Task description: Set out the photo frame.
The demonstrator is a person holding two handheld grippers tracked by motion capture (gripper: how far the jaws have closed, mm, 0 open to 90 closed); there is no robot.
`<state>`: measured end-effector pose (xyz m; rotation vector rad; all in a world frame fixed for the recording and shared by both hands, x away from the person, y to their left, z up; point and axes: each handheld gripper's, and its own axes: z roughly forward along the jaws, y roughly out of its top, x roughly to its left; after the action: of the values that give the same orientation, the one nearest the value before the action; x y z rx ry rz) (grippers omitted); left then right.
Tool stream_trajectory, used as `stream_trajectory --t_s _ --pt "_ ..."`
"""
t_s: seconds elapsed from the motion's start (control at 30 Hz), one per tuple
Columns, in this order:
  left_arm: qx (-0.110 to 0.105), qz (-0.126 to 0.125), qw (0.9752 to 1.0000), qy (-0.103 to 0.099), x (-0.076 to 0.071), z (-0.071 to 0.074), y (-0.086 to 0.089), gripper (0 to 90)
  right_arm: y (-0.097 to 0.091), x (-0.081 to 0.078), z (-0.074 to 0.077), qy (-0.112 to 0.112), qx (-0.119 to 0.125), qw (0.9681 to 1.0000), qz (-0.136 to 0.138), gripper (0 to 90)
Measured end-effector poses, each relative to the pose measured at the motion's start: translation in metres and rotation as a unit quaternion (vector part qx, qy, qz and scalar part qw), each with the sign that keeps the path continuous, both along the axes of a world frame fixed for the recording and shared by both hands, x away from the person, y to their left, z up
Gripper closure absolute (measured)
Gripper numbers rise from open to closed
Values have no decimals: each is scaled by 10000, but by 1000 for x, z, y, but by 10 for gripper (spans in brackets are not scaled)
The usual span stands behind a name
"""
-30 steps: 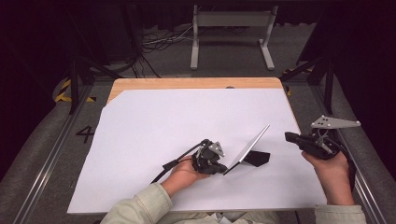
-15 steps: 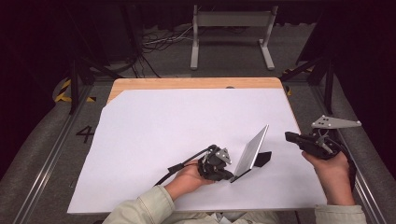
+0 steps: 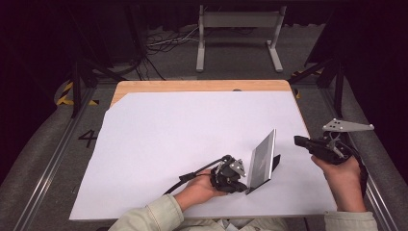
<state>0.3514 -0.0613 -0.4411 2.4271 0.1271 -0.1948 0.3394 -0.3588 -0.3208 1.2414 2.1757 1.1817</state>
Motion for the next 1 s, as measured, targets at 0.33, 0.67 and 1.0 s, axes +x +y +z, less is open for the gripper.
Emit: stream_trajectory --t_s 0.33,0.67,1.0 --pt "-88 -125 9999 25 -6 -1 -13 895 0 0 0 5 30 10000 -1 895" --pt "-172 -226 9996 -31 -11 -2 -22 864 0 -1 1 -3 63 10000 -26 895" --pt "-182 -256 9995 18 -14 -2 -29 864 -1 -4 2 -10 68 10000 -47 895"
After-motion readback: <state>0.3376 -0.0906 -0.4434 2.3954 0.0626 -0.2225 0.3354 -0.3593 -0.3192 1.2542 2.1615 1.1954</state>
